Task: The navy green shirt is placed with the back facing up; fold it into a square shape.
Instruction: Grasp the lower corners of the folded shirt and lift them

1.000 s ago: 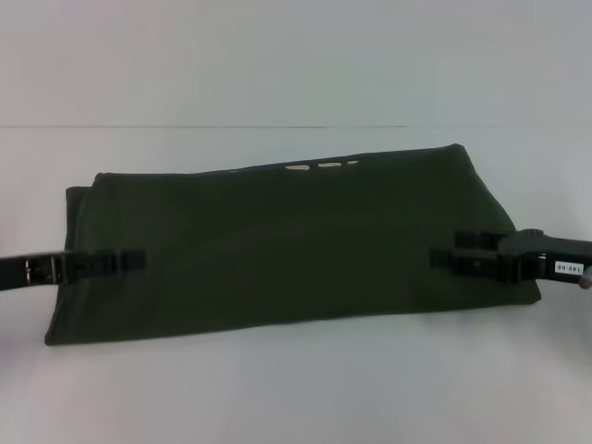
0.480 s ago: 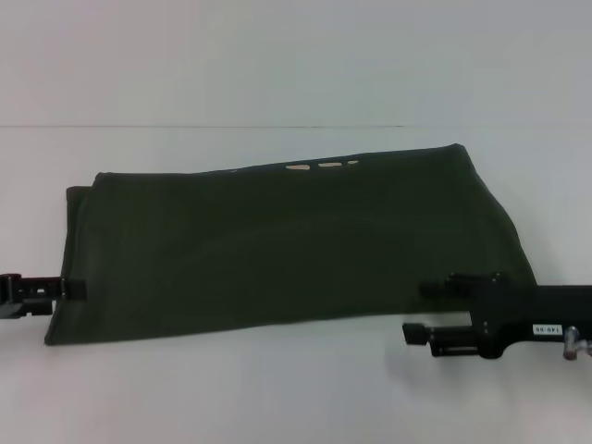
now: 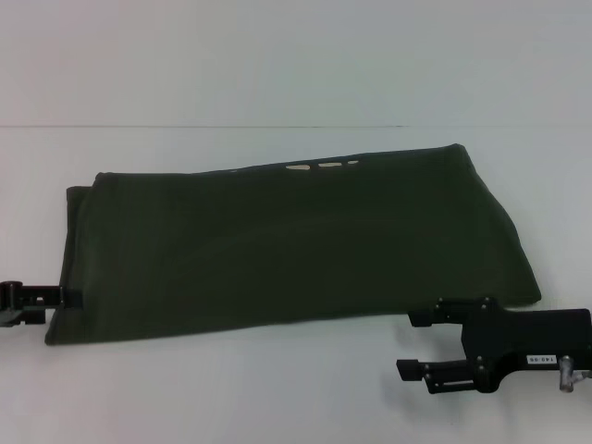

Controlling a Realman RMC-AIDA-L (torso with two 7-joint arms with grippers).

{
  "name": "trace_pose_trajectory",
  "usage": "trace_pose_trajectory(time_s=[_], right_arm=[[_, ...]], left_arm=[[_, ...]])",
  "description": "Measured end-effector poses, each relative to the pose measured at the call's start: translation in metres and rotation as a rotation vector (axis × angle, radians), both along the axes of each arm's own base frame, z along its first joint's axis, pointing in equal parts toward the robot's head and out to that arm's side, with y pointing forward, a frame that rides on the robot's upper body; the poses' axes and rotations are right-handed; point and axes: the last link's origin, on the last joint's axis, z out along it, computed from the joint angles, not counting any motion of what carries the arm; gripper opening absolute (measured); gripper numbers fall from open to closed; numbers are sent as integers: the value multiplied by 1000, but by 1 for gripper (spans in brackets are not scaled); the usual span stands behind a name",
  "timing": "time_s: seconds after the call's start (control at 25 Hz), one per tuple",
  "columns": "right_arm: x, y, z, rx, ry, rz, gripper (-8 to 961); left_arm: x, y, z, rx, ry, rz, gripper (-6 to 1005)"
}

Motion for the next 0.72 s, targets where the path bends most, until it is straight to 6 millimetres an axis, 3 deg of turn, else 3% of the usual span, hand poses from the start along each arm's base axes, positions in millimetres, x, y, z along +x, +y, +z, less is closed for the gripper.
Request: trace_pose_trajectory(time_s=[0.72], right_arm=[[0,-3,-4,-9,-13,26,837]], left_arm=[[-6,5,-13,-15,43,27,831]])
